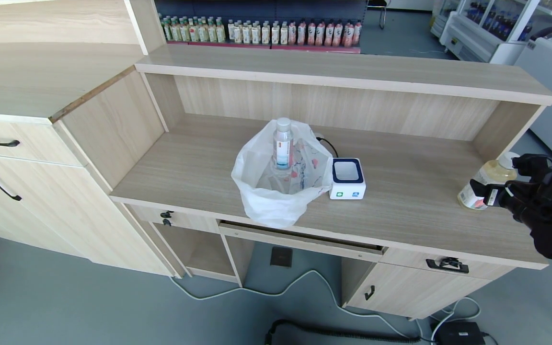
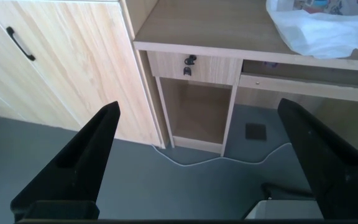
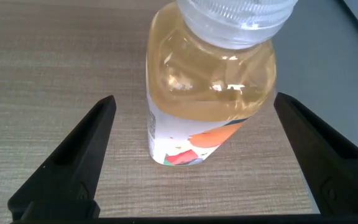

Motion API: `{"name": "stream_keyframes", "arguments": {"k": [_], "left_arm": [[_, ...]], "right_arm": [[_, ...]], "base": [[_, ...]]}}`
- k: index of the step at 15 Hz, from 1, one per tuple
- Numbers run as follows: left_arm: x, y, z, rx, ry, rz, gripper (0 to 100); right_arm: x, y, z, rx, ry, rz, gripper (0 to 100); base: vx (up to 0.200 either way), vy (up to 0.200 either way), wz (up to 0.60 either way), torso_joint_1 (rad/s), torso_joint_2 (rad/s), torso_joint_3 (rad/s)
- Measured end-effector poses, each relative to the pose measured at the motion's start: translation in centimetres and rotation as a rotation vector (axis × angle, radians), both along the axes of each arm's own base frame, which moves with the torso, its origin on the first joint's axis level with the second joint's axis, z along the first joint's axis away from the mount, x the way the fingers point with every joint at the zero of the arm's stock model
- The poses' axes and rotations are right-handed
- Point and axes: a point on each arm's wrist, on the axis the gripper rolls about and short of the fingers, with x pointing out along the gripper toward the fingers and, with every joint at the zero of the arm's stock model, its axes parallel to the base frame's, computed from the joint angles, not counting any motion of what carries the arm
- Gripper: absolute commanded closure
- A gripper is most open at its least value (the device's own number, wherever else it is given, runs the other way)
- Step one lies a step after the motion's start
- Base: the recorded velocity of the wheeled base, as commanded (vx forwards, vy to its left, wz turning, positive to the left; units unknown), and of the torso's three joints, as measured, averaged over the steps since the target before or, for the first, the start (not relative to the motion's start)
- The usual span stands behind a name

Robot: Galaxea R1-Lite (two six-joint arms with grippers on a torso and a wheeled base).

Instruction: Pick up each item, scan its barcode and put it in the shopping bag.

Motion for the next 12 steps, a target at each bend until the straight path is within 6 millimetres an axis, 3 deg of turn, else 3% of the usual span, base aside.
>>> {"name": "stream_keyframes", "arguments": {"k": [5, 12], "left_arm": [[0.0, 0.0, 0.0, 0.000, 0.000, 0.000, 0], [0.0, 0.0, 0.0, 0.000, 0.000, 0.000, 0]], "right_arm": [[2.1, -0.5, -0.1, -0.015, -0.037, 0.004, 0], [3.4, -0.6, -1.0, -0.017, -0.042, 0.015, 0]], "base": [[0.000, 0.000, 0.00, 0.000, 0.00, 0.000], [0.000, 0.000, 0.00, 0.000, 0.00, 0.000]]}}
